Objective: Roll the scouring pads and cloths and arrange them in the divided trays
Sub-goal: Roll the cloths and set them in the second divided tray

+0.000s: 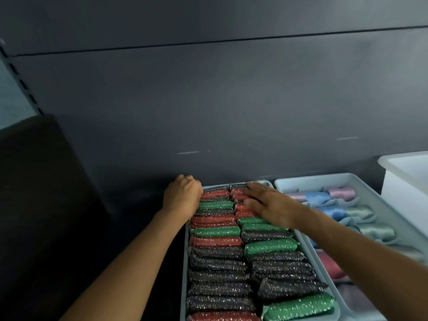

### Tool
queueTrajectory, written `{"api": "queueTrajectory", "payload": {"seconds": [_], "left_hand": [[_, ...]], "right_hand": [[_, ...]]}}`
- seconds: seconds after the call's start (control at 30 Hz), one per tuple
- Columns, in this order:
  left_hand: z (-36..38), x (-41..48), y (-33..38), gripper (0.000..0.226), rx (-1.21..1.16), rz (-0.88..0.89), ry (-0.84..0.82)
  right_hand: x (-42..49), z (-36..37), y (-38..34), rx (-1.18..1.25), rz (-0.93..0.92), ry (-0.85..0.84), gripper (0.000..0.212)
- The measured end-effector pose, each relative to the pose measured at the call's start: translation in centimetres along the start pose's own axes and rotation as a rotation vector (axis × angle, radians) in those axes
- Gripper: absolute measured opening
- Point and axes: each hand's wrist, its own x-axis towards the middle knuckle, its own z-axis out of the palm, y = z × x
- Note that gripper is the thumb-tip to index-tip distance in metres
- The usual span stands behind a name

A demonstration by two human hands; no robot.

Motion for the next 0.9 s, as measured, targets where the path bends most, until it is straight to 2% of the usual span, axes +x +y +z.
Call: {"api": "queueTrajectory", "payload": {"seconds": [0.03,0.1,0.17,0.23,0.33,0.43,0.57,0.73,0.9], "left_hand": [[-0.3,-0.3,0.3,0.013,-0.010,-0.003,0.034],[-1.1,-2.0,1.0,0.026,-0.129,0.032,0.072],[-1.4,-4.6,2.0,0.051,-0.293,0.134,-0.101],[-0.8,-6.9,3.3,0.069,-0.146,0.222,-0.362],[0.4,-6.8,3.5,0.073,-0.001,0.178,-0.474],[-0.3,-5.9,3.5,0.069,0.001,0.148,-0.474],[-1.0,-9.5,3.7,0.060,-0.066,0.217,-0.415],[-1.2,-9.6,3.7,0.068,-0.033,0.256,-0.536],[-1.1,-12.3,4.3,0.066,-0.133,0.279,-0.417]], "right_hand": [[-0.4,-0.3,0.1,0.075,0.008,0.014,0.053],[-1.7,-0.5,0.4,0.086,-0.017,0.051,0.054],[-3.2,0.0,0.3,-0.023,-0.037,-0.047,0.065],[-4.1,0.8,0.0,-0.196,-0.021,-0.166,0.079],[-3.4,1.2,-0.5,-0.295,0.032,-0.177,0.073],[-3.0,0.8,-0.3,-0.306,0.038,-0.186,0.071],[-5.8,1.0,-0.1,-0.139,-0.030,-0.112,0.071],[-5.8,1.5,-1.1,-0.210,-0.022,-0.205,0.077],[-8.5,2.2,-0.7,-0.112,-0.163,-0.081,0.062]]}}
